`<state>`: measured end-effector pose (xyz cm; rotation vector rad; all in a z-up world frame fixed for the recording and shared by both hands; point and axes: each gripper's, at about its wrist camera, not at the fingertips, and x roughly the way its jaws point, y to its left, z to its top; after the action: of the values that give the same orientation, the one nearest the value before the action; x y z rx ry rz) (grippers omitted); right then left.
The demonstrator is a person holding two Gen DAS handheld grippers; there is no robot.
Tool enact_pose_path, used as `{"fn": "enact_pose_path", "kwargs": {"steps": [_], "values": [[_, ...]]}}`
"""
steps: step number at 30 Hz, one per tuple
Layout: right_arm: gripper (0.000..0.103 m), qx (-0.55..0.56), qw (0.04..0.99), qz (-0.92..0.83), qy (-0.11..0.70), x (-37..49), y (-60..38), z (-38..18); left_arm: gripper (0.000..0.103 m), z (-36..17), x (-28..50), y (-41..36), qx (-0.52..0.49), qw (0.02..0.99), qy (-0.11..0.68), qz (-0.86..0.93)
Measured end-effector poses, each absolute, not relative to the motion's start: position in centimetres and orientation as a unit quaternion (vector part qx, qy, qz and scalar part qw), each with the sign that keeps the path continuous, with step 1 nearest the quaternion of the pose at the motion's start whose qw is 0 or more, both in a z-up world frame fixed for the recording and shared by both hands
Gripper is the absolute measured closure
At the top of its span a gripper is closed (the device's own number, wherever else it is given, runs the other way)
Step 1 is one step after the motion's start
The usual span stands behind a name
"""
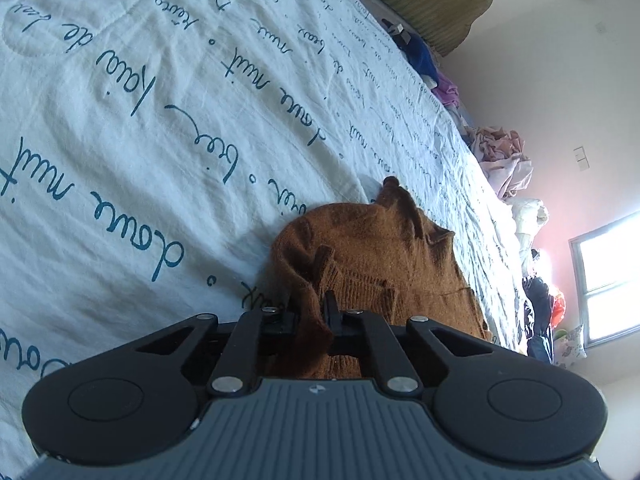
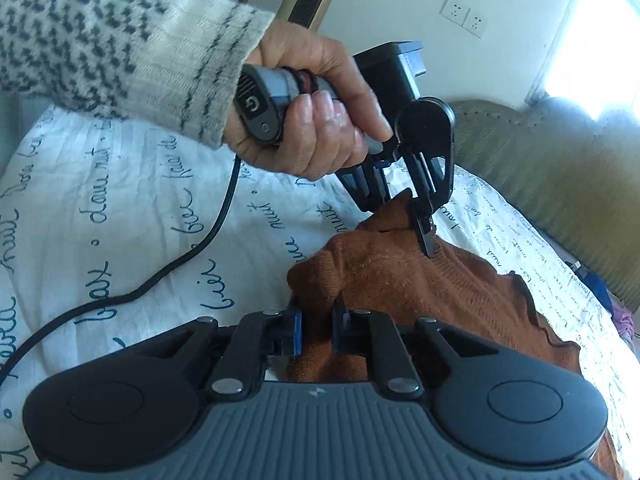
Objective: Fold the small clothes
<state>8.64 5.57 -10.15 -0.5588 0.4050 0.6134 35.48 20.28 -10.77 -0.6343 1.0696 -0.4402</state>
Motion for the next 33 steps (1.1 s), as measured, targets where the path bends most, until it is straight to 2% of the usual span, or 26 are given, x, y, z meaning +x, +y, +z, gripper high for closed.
{"fn": "enact_pose_path", "kwargs": {"steps": [8, 13, 24, 33], "values": [[0.092, -0.118, 0.927, 0.297, 0.198, 10.0, 0.0, -6.2, 0.094, -8.9, 33.8, 19.4, -0.396, 0.771, 0.435, -0.242], [0.092, -0.059, 0.944, 0.266, 0.187, 10.1, -5.1, -4.1, 0.095, -7.7, 34.9, 15.0, -0.421, 0.755, 0.425, -0.268], [0.092, 0.057, 0.968, 0.168, 0.175, 9.7, -18.8, -2.4, 0.095, -6.3, 37.9, -0.5, -0.359, 0.742, 0.465, -0.324], [0.092, 0.142, 0.960, 0.114, 0.212, 8.5, -27.5, -6.6, 0.095, -9.5, 38.4, -10.7, -0.295, 0.728, 0.515, -0.344]]}}
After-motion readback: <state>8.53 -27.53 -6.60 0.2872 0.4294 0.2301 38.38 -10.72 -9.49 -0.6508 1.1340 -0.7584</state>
